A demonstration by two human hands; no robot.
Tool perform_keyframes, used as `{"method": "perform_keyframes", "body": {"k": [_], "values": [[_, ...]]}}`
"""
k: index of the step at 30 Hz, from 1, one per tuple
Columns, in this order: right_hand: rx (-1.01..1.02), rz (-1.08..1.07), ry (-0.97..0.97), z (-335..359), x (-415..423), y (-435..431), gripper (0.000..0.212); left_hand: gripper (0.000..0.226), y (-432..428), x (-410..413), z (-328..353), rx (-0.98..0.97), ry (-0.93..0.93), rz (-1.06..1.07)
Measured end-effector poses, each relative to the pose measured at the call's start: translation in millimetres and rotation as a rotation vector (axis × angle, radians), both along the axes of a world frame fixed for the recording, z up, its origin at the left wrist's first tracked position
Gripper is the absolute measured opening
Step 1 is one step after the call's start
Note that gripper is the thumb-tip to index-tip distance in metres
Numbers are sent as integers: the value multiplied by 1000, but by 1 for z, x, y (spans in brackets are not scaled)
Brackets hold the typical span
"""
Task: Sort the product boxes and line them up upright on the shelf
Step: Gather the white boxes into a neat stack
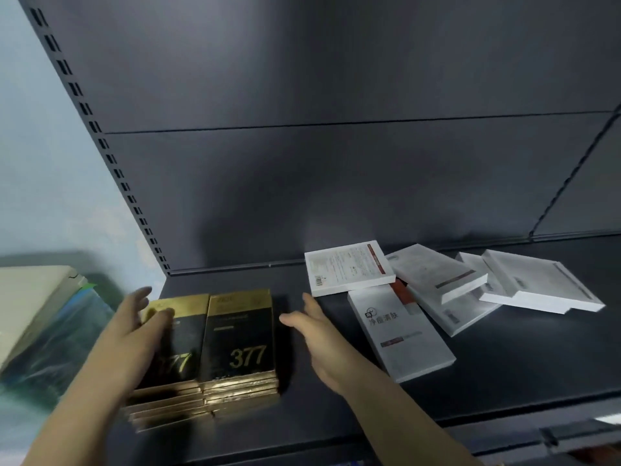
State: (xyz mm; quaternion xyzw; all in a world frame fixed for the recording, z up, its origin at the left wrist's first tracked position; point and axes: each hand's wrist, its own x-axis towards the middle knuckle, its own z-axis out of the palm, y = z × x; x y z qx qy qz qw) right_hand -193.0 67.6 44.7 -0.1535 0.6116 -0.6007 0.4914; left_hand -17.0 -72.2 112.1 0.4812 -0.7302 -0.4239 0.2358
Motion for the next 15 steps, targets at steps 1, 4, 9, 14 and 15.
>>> {"method": "perform_keyframes", "body": {"k": [1, 4, 9, 14, 15], "values": [[-12, -17, 21, 2, -9, 7, 80, 57, 8, -10, 5, -75, -19, -42], [-62, -98, 84, 10, -35, 31, 61, 48, 36, -41, 16, -331, -132, -97], [-65, -209, 239, 17, -88, 79, 35, 47, 93, -108, 17, -359, 7, -187], [-79, -257, 389, 21, -160, 127, 26, 57, 148, -196, -31, -324, -188, -273], [-106, -266, 338, 22, -173, 134, 26, 66, 153, -212, -44, -414, -329, -290]]}}
